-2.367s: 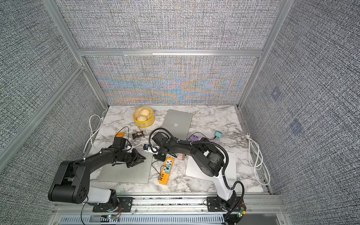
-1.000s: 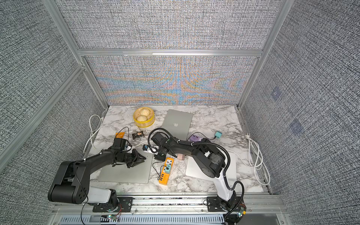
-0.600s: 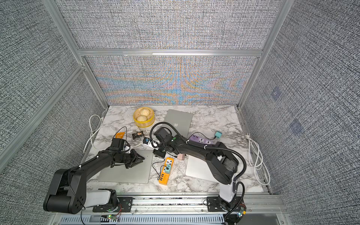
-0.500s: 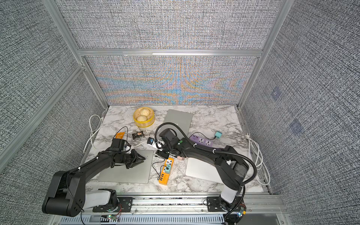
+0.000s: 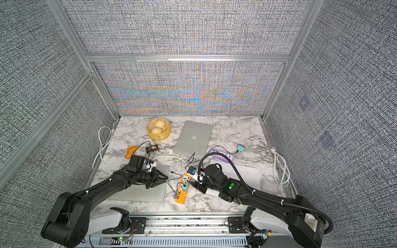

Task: Unplug the laptop charger
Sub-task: Remove the plug from the socket.

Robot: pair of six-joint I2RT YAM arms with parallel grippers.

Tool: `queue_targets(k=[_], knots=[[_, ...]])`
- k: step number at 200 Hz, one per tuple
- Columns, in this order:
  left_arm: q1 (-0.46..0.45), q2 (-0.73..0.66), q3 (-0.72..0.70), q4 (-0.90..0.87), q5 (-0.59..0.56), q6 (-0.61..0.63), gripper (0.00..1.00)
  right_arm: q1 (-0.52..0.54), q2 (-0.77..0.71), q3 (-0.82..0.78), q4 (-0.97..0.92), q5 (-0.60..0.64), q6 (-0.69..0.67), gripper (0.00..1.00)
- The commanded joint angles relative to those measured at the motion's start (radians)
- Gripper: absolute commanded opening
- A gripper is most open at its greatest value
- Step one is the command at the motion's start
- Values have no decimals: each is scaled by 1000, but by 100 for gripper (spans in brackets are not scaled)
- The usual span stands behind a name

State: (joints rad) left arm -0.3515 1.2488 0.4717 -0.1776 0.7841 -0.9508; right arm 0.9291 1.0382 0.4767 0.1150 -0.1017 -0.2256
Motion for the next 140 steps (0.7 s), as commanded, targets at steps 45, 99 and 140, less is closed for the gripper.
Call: queue_targets(k=[45, 99, 140], knots=[[-112, 56, -18, 163, -34, -61, 27, 29, -106, -105, -34, 74, 10, 58], [-193, 107, -37, 302, -39, -125, 24, 91, 11, -108, 107, 56, 64, 61], [-208, 147, -39, 293, -52, -100, 24, 91, 77, -120, 201, 11, 90, 64]])
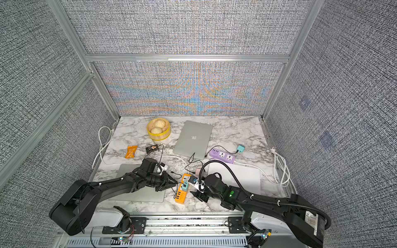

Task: Unplug the laptop charger
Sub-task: Remove the plug from the socket.

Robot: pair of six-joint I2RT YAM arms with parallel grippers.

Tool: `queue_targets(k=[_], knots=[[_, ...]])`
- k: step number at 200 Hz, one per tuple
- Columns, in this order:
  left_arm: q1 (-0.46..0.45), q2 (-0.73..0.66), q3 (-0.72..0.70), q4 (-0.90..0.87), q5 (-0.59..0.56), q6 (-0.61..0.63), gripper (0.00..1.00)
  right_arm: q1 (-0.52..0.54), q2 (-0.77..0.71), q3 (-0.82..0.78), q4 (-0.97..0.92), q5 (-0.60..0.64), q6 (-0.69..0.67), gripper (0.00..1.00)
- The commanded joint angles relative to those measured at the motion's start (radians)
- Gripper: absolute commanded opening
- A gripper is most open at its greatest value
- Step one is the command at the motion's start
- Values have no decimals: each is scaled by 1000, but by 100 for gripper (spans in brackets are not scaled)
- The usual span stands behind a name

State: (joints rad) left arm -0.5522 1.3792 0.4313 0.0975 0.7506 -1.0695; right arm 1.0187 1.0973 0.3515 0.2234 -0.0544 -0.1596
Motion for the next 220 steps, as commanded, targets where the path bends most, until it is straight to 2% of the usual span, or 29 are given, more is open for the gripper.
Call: queue_targets(k=[1, 49, 108, 220], knots=[[-9, 17, 2, 18, -18, 18, 24, 2, 19, 6, 92, -36, 24, 64], [-41, 68, 11, 62, -21, 10, 24, 1, 21, 12, 91, -56, 22, 65], [-66, 63, -3, 74, -31, -2, 25, -2, 77, 56, 62, -104, 3, 66], [-86, 87, 8, -8, -83, 25, 25, -27, 158, 103, 70, -123, -6, 66]])
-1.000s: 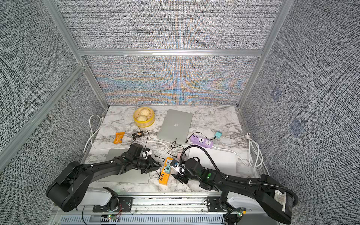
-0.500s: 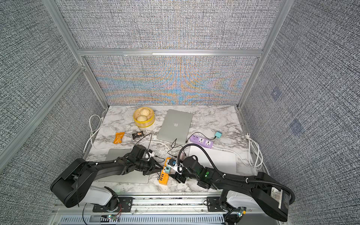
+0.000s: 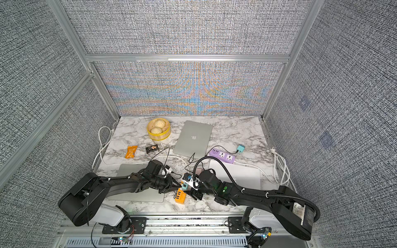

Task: Unplug the laptop charger
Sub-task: Remove the plug from the socket.

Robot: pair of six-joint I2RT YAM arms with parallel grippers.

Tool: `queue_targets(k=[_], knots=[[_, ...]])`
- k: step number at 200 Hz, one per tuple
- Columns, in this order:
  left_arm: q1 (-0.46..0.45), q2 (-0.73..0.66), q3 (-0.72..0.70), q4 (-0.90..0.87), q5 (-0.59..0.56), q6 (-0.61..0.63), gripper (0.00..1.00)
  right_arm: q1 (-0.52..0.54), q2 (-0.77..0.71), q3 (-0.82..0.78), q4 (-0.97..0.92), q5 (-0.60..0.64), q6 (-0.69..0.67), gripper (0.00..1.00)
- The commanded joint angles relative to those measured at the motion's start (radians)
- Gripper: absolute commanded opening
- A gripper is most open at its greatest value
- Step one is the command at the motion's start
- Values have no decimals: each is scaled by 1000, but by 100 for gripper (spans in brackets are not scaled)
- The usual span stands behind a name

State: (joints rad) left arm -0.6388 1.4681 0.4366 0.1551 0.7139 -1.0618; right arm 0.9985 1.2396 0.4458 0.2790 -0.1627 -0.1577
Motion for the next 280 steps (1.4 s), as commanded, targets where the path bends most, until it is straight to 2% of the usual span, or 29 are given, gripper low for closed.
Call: queue_targets(k=[1, 183, 218, 280], knots=[[1, -2, 2, -67, -46, 18, 25, -6, 15, 9, 15, -15, -8, 66], [1, 40, 22, -87, -50, 33, 24, -15, 125, 86, -32, -63, -63, 56], [1, 35, 22, -107, -60, 41, 23, -13, 120, 97, -66, -68, -89, 48], [0, 32, 17, -109, -64, 40, 23, -11, 130, 115, -122, -37, -121, 50]])
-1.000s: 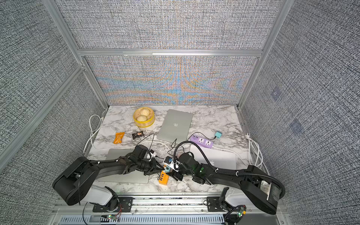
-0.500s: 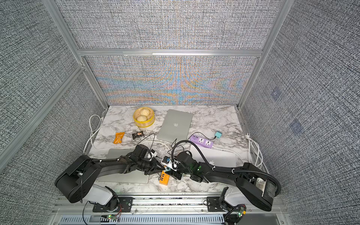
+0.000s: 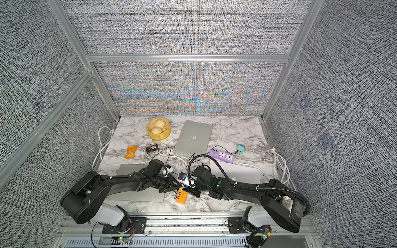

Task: Unplug the laptop charger
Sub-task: Remove the plug from the socket.

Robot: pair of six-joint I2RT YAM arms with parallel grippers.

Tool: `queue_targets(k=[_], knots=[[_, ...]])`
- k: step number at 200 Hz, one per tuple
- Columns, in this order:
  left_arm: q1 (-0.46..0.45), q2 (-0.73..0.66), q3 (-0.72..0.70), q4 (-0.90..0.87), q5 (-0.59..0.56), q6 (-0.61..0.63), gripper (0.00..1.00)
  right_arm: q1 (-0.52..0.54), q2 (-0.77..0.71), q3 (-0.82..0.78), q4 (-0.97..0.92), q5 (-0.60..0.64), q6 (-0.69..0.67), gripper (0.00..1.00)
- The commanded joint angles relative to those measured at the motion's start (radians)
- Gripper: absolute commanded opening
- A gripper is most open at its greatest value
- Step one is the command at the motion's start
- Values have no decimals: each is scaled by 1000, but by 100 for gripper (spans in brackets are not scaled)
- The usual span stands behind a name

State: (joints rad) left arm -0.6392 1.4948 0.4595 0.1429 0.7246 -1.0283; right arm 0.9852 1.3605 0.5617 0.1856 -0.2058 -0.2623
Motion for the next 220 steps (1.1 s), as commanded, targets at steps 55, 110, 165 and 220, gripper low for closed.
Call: queue_targets(k=[55, 110, 165, 220], knots=[[1, 4, 20, -121, -69, 18, 23, -6, 36, -2, 27, -3, 23, 53], [1, 2, 10, -123, -78, 20, 23, -5, 32, 18, -5, -5, 16, 34], [1, 34, 3, -137, -98, 37, 23, -30, 28, -1, 48, -45, 57, 26], [1, 44, 10, -170, -120, 51, 23, -48, 42, 9, 30, -78, 81, 24]])
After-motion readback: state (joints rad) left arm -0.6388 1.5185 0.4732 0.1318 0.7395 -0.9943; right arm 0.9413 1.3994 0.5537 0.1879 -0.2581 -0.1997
